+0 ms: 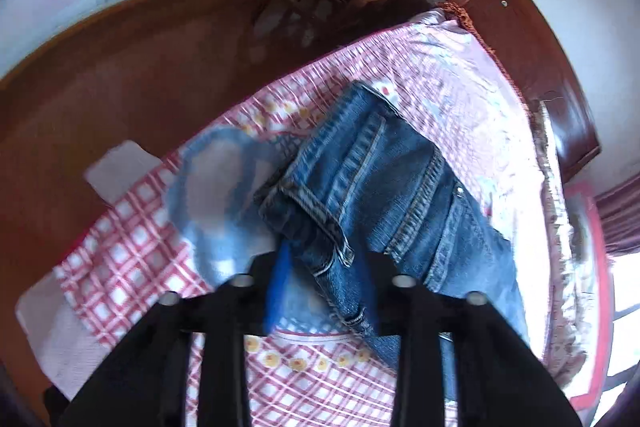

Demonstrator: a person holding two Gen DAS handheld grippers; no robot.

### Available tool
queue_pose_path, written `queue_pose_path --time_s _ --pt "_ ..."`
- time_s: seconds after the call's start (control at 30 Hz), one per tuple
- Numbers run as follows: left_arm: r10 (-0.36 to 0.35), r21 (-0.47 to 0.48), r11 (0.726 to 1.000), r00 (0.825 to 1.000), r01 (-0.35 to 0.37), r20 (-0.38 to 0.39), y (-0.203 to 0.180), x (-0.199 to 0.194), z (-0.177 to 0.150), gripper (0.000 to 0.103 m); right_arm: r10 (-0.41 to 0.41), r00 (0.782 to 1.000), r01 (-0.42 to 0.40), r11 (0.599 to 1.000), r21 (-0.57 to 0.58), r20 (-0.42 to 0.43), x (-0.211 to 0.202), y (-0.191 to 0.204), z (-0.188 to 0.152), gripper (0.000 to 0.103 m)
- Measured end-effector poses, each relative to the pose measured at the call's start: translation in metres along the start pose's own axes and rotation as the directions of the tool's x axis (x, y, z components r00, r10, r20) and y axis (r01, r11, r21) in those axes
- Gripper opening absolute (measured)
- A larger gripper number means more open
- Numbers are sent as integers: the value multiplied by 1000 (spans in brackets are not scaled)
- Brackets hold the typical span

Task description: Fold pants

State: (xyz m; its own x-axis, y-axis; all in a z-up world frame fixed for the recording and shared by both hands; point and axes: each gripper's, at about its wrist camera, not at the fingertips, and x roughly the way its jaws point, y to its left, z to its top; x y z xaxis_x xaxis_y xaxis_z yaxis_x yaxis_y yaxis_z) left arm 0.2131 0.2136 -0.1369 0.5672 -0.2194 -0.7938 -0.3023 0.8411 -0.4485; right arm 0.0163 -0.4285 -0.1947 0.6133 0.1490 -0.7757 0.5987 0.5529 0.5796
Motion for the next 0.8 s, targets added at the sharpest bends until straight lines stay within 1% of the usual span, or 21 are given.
queue_pose_path --time_s 0.03,0.07,0.1,0.13,0.17,0.2,0.23,0.27,0.3,0.37,0.4,0.5,0.53,0.57,0.6,0.63,0.67,0.7,0.73,0.77,0.8 --pt "45 -7 999 997 -44 65 0 -12 2 67 1 1000 -1 1000 1 1 1 0 0 2" --pt "68 -16 998 991 -67 117 0 -24 4 71 5 1000 -5 1000 7 2 1 0 0 2" --pt "82 -9 997 985 -82 152 -3 -34 6 72 10 1000 -10 1000 9 3 3 3 1 2" --pt "82 7 996 980 -84 180 -7 -42 8 73 13 1000 -13 1000 8 5 4 3 0 2" --pt "50 36 998 978 -59 202 -17 -49 8 75 17 1000 -17 1000 8 7 4 1 1 2" --pt "-1 74 997 979 -14 205 -27 -53 8 78 22 1000 -22 1000 11 8 2 -5 1 2" --pt "-59 123 992 980 35 189 -41 -53 6 78 24 1000 -24 1000 12 8 2 -8 0 2" --pt "-129 189 977 979 98 156 -59 -50 4 79 25 1000 -25 1000 13 8 1 -9 1 2" --pt "-206 256 952 971 171 121 -78 -45 0 79 25 1000 -25 1000 14 9 1 -9 1 2" --pt "-342 344 888 938 305 51 -114 -34 -10 79 23 1000 -23 1000 13 8 1 -10 1 2" --pt "-405 363 851 914 381 -10 -129 -24 -12 79 25 1000 -25 1000 13 8 1 -10 1 2" --pt "-482 366 789 866 494 -130 -163 4 -13 78 27 1000 -27 1000 14 4 1 -10 1 2" --pt "-478 370 783 864 500 -156 -171 15 -12 78 29 1000 -29 999 14 2 0 -13 0 2" --pt "-465 368 787 868 496 -175 -177 27 -10 78 30 1000 -30 999 16 0 0 -15 0 2" --pt "-470 349 781 856 517 -217 -180 41 -8 78 30 1000 -30 999 16 -1 0 -15 0 2" --pt "-451 331 794 859 509 -241 -181 57 -5 79 28 1000 -28 1000 12 -2 0 -16 0 2" --pt "-386 321 837 894 443 -227 -177 71 -1 77 28 1000 -28 1000 12 -3 -1 -16 1 2" --pt "-359 301 858 906 415 -226 -172 84 4 77 30 1000 -30 999 16 -3 0 -17 2 2" --pt "-347 268 877 911 399 -224 -161 96 11 74 31 1000 -31 999 17 -3 0 -17 2 2" --pt "-341 213 896 912 389 -227 -151 107 17 58 33 999 -33 999 16 -3 0 -17 3 2" --pt "-375 143 900 898 413 -229 -139 115 25 47 34 999 -34 999 13 -5 0 -18 3 2"
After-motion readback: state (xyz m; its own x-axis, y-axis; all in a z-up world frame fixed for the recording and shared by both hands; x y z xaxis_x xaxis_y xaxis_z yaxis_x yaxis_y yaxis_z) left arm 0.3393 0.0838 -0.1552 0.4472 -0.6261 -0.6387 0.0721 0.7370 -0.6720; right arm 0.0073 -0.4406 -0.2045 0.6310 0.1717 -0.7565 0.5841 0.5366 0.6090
